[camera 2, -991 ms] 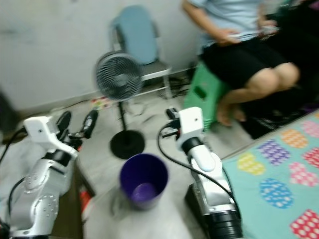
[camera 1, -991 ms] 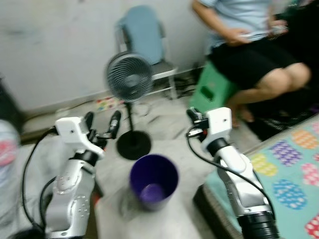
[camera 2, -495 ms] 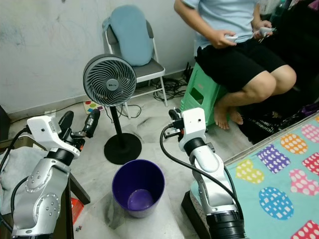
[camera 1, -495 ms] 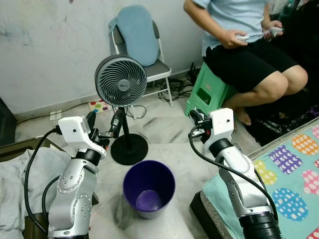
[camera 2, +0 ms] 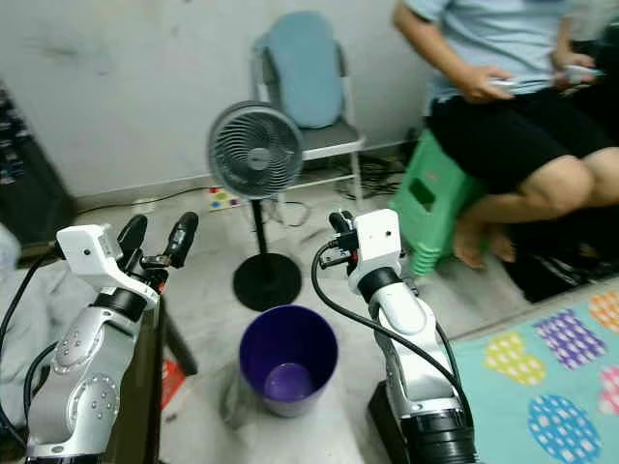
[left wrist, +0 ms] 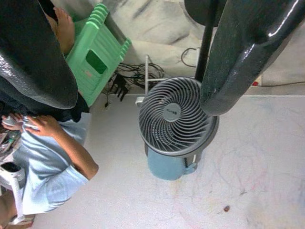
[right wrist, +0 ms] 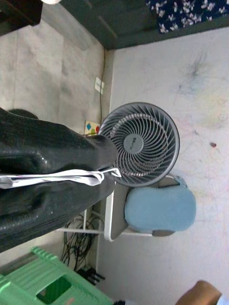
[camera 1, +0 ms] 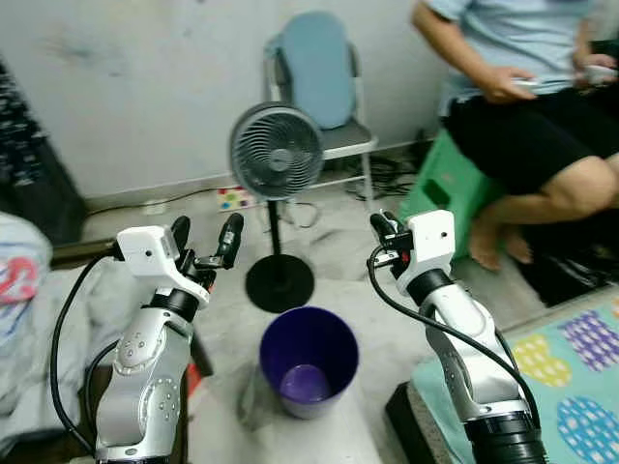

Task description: Clean up the room

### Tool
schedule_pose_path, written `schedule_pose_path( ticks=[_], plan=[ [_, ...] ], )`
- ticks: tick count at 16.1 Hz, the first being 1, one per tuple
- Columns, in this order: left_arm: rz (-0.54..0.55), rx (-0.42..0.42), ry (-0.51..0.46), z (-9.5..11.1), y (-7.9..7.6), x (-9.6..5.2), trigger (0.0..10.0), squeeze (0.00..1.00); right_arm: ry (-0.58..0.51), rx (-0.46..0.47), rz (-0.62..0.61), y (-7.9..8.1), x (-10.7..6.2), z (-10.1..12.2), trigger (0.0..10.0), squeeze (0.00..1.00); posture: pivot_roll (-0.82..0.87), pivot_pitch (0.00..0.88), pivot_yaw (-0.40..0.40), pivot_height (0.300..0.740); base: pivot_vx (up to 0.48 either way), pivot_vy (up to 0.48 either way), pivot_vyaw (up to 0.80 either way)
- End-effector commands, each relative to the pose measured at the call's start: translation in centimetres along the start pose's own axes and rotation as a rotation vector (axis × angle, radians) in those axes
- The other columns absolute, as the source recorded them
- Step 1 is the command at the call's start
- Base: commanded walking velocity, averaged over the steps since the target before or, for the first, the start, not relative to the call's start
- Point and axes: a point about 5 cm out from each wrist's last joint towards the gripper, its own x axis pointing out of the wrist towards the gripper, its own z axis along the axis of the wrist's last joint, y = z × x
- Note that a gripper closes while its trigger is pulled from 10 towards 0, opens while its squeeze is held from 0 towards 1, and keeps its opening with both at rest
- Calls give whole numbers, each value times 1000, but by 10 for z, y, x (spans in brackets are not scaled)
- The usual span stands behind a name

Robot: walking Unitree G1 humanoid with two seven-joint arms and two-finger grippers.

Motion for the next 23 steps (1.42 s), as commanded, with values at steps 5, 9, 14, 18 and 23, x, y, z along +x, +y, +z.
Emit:
schedule_pose_path(
  ticks=[5, 9, 14, 18, 23],
  plan=[
    [-29, 8, -7, 2, -3, 1, 10000, 0, -8, -3, -14, -3, 1, 2, 10000, 0, -70, 0, 9, 740, 326, 0, 0],
    [-33, 7, -5, 2, -3, 1, 10000, 0, -5, -1, -15, -3, 1, 2, 10000, 0, -71, 0, 9, 740, 310, 0, 0],
    [-35, 8, -1, 1, -4, 1, 10000, 0, -1, -4, -12, -4, 1, 1, 10000, 0, -71, 0, 7, 740, 304, 0, 0],
    [-9, 6, 13, -1, -1, 2, 10000, 0, -1, -9, -12, -3, 1, 1, 10000, 0, -71, 0, 6, 740, 142, 0, 0],
    [53, 20, 22, -2, 5, 4, 10000, 0, -3, -15, -6, -2, 3, 1, 10000, 0, -65, 0, 9, 740, 0, 0, 0]
  ],
)
